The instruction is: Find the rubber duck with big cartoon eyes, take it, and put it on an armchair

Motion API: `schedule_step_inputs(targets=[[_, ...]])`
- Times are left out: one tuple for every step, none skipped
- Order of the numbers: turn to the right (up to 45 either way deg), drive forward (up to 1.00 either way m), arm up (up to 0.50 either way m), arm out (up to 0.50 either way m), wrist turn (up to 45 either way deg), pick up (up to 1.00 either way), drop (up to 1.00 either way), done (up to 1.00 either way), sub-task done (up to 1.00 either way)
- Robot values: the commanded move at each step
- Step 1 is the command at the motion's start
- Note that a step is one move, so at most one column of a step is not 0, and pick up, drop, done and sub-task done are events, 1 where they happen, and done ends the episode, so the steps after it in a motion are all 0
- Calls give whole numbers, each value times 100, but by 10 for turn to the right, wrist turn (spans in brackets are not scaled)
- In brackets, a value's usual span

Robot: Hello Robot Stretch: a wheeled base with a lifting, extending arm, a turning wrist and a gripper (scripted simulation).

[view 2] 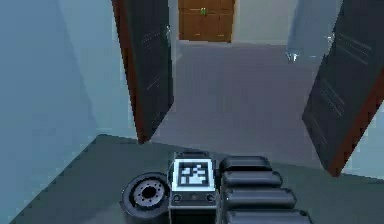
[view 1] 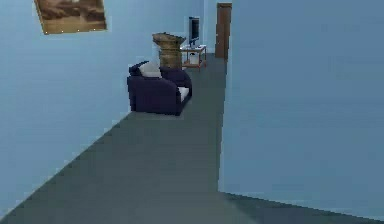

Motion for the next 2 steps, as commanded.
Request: schedule_step_inputs(targets=[[0, 100, 0, 0, 0, 0, 0, 0, 0], [0, 30, 0, 0, 0, 0, 0, 0, 0]])
